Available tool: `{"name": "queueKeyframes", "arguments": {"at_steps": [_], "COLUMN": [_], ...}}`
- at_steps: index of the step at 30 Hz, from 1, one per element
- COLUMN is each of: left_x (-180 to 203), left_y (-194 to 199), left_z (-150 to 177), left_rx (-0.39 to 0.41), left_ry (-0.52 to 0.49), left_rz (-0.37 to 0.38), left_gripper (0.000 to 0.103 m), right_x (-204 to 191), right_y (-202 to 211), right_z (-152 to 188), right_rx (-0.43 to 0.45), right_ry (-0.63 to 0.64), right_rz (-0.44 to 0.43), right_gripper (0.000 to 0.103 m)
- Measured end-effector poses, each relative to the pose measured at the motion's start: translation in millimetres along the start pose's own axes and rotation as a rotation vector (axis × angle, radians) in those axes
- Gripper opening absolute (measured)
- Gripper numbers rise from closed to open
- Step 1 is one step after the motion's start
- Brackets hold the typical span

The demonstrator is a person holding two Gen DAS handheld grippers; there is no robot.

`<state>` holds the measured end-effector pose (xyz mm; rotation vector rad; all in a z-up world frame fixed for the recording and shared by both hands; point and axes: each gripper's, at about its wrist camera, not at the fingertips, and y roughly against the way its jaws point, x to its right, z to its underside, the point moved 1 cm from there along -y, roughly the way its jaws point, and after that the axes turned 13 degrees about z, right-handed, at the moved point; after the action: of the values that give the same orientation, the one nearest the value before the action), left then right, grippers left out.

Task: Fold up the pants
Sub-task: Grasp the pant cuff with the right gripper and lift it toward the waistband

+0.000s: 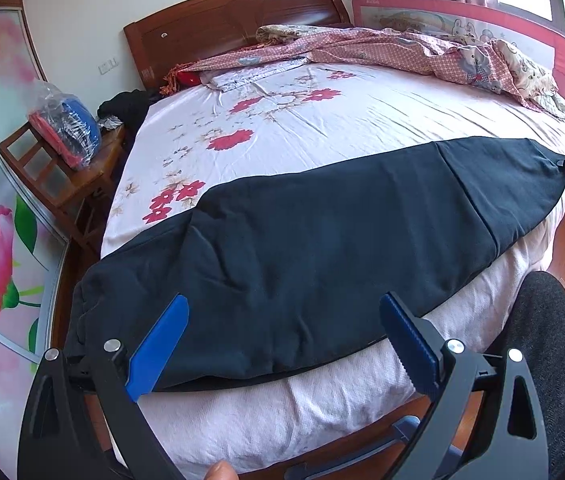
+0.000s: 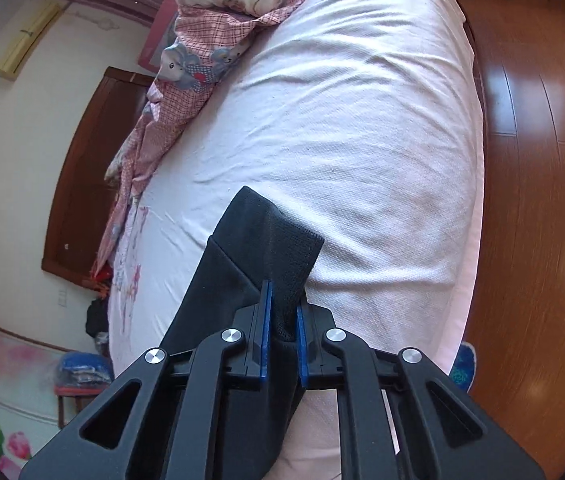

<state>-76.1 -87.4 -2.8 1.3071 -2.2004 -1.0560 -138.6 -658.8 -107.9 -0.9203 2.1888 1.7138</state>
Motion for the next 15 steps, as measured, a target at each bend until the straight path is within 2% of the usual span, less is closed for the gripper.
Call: {"name": "queueKeyframes", "arguments": {"at_steps": [5,9,12,15], "left_x": [-7,-19,-32,-45], "left_y": [6,10,15,19], "left_z": [-2,-3,-3,-3], "left_rx": [0.018,0.032,0.046,0.063], "left_ry": [0.027,0.058,0.095,0.131], "left_rz": [-0.017,-0.035,-0.052,-0.071], "left_gripper": [0.096,0.096,0.096,0.097], "right_x": [-37,-85,-130,-176], "right_y": [14,32,48,63], "right_z": [4,15,36,73], "right_rx": [0.061,0.125,0.179,0.231], "right_ry": [0.155,0.338,0.514,0.699], "right_rz": [0.075,0.113,0.126,0.109], "right_gripper": [0.01,0.01,0.01,0.009]}}
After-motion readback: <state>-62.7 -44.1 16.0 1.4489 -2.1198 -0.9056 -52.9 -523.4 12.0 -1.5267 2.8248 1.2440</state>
